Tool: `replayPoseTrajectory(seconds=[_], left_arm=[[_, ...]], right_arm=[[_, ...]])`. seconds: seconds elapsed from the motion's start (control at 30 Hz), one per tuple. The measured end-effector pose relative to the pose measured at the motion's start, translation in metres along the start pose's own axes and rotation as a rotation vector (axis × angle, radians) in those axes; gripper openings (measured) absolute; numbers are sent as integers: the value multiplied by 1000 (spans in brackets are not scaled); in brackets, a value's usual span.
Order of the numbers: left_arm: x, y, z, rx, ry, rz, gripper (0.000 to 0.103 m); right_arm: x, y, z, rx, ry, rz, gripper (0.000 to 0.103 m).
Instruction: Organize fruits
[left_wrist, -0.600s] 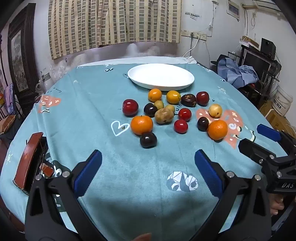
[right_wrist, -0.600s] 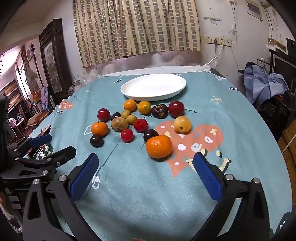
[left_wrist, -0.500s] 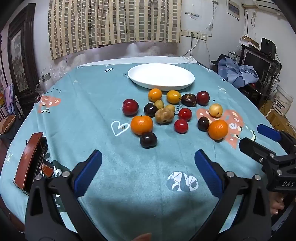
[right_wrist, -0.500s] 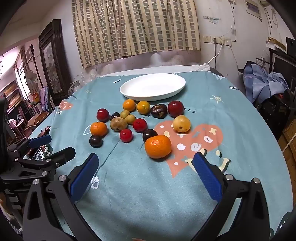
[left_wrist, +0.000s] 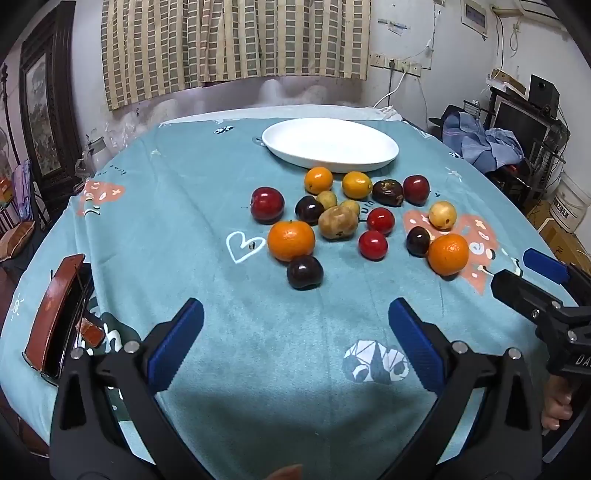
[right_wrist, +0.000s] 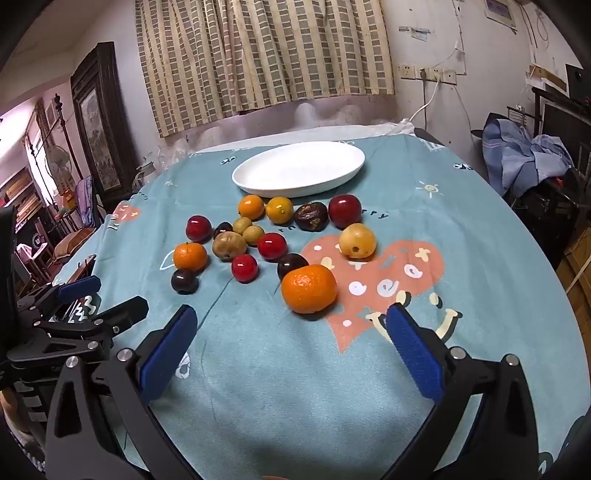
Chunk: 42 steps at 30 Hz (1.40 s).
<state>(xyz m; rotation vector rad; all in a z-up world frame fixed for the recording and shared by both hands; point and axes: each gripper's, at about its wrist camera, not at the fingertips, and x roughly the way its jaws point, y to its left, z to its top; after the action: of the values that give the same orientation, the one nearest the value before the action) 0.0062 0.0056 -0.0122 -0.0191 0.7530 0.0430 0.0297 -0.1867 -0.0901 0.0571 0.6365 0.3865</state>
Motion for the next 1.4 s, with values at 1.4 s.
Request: replayPoseTrajectory(seconds=[1.4], left_arm=[[16, -2, -4, -6, -11, 26, 101]], right_arm=[[6, 2, -5, -6, -31, -13, 102]])
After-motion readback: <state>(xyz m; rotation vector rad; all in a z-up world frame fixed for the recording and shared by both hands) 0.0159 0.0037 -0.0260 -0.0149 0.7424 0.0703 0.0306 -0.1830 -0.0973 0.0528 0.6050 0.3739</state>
